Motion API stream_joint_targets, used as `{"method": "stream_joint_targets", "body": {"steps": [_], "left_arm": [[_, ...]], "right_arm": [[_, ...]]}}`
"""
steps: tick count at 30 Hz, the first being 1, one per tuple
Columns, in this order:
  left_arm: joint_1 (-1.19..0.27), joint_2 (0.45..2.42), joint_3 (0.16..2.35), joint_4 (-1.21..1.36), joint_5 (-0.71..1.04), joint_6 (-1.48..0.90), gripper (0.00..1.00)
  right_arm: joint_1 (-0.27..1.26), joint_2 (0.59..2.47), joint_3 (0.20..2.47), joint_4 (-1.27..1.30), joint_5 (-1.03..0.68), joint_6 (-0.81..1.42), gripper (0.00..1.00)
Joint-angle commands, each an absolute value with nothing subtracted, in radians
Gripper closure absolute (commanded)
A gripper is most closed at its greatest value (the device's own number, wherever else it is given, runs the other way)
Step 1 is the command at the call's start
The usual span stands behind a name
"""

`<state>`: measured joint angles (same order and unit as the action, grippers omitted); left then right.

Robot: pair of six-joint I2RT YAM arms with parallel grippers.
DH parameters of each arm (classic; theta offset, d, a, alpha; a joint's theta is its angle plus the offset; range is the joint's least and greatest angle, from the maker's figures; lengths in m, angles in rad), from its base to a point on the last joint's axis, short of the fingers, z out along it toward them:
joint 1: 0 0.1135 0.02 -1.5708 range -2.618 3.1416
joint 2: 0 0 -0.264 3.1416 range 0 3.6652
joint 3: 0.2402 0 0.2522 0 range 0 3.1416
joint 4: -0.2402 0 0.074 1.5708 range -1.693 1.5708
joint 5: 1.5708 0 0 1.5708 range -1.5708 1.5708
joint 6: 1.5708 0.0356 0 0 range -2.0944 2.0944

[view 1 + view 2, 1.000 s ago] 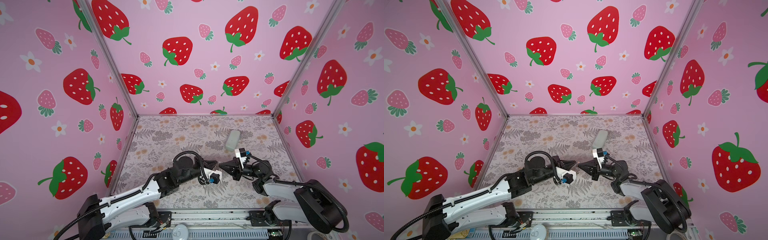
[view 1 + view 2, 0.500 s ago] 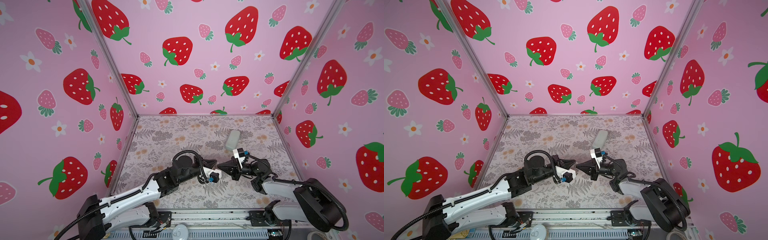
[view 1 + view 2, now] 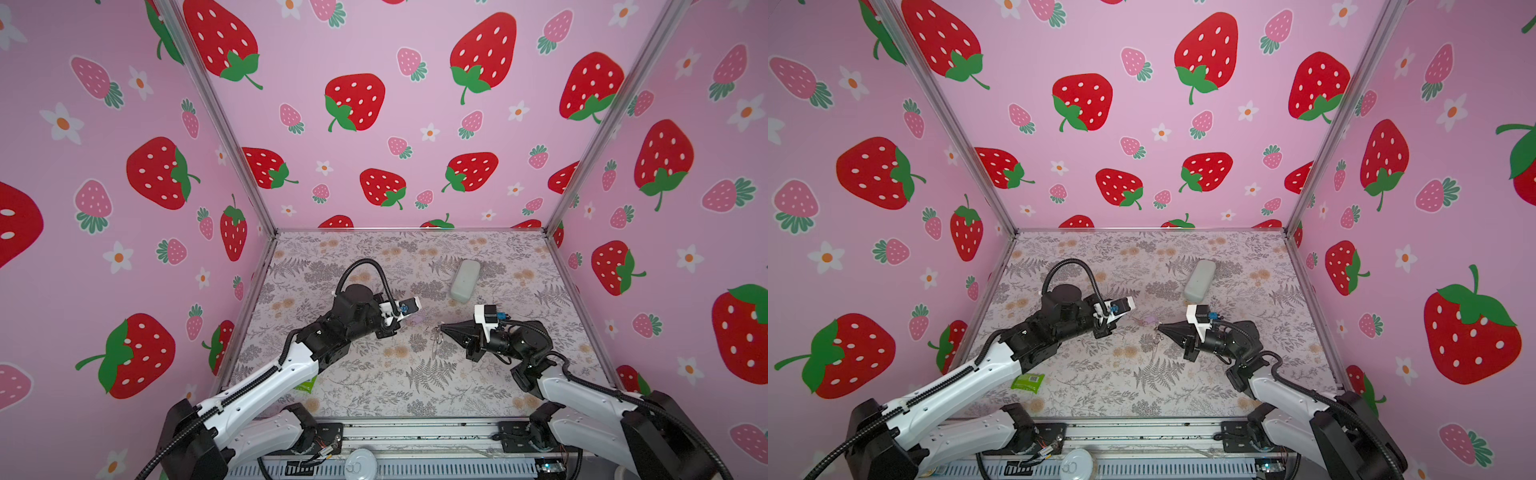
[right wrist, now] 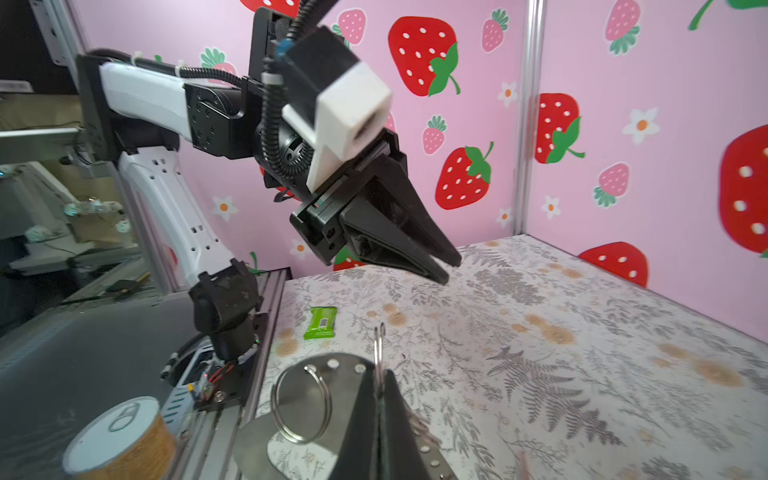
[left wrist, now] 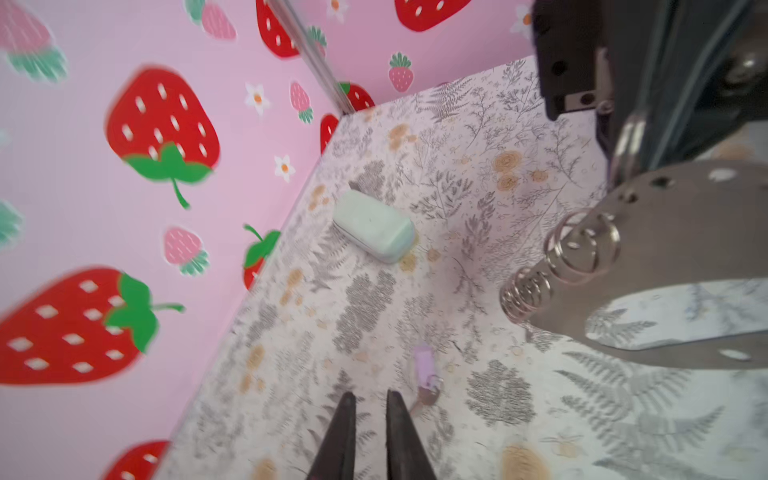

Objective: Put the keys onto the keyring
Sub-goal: 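Release the key and move the left gripper to another lilac-tagged key, then lower the left gripper and grasp the lilac tag on the table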

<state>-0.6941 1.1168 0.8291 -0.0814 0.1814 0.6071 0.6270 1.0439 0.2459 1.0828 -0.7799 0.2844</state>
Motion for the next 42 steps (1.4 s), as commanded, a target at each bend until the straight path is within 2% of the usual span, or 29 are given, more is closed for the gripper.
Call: {"method": "stream_joint_targets", "body": {"steps": [1,5,11,14,18,22,26,30,38,42], "left_arm": [[-0.660,1.242,0.911,-0.237,0.222,0.362,0.76],[-0.639,1.481,1.075,-0.410,0.211,0.220,0.78],[-0.634,1.730,1.193,-0.430,0.277,0.267,0.85],[-0.617,1.789,1.219,-0.446,0.311,0.382,0.80],[-0.601,1.936,1.436,-0.637,0.357,0.224,0.72],[-0.669,1.926,1.418,-0.617,0.225,0.005,0.69],[-0.756,1.889,1.331,-0.528,0.045,-0.124,0.66],[-0.816,1.928,1.340,-0.510,-0.137,-0.210,0.65],[-0.828,1.997,1.366,-0.512,-0.237,-0.308,0.66],[-0.829,2.012,1.369,-0.487,-0.234,-0.308,0.66]], "right_arm": [[0.609,1.003,0.241,0.945,-0.670,0.135,1.00],[0.604,0.956,0.237,0.903,-0.610,0.118,1.00],[0.595,0.842,0.228,0.799,-0.586,0.087,1.00],[0.594,0.791,0.212,0.757,-0.588,0.096,1.00],[0.592,0.708,0.204,0.666,-0.560,0.093,1.00],[0.592,0.629,0.190,0.594,-0.512,0.081,1.00],[0.592,0.583,0.168,0.589,-0.484,0.087,1.00],[0.592,0.585,0.171,0.580,-0.496,0.083,1.00],[0.592,0.581,0.179,0.561,-0.509,0.074,1.00],[0.592,0.589,0.179,0.562,-0.511,0.070,1.00]]}}
